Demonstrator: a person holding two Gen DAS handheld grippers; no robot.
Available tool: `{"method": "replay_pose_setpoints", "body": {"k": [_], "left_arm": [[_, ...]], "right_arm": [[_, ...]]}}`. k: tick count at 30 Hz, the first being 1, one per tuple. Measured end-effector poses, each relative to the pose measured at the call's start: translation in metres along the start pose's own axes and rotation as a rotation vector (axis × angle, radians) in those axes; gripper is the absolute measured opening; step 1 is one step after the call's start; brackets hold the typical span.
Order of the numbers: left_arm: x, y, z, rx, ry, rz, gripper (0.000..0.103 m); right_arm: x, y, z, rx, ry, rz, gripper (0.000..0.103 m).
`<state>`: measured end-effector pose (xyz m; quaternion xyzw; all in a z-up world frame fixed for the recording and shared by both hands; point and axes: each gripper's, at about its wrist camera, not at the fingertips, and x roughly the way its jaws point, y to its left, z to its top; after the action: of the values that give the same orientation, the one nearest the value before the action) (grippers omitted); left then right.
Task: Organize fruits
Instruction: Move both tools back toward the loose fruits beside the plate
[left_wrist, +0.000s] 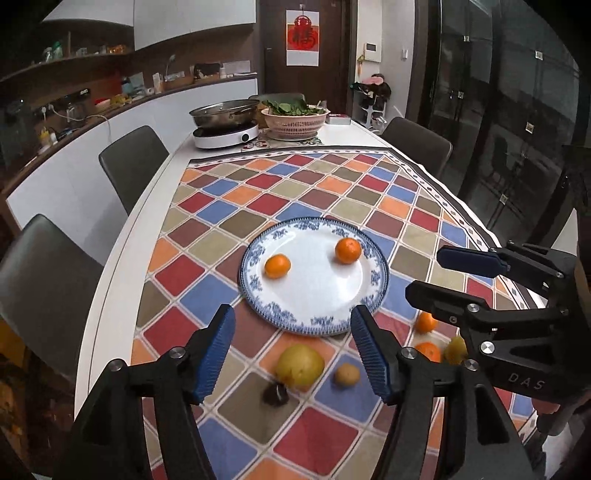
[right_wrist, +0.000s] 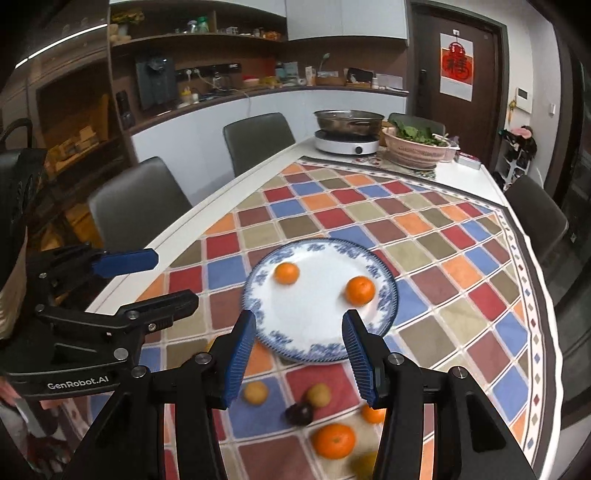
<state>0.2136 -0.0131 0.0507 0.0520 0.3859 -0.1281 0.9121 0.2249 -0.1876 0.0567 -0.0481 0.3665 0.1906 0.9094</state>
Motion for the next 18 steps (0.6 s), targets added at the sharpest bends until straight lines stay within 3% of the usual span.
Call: {"method": "replay_pose_setpoints", "body": {"k": [9,18], "left_arm": [[-0.013,0.004,-0.042,-0.025,0.021,0.013,0.065],[0.000,0.007,-0.070,-0.026,0.077,0.010,0.066]], "right_arm": [[-0.006,0.027,-0.031,-0.039,0.020,0.024,0.050],[0.007,0.039,-0.058,-0.051,0.092,0.047,0.050]]}}
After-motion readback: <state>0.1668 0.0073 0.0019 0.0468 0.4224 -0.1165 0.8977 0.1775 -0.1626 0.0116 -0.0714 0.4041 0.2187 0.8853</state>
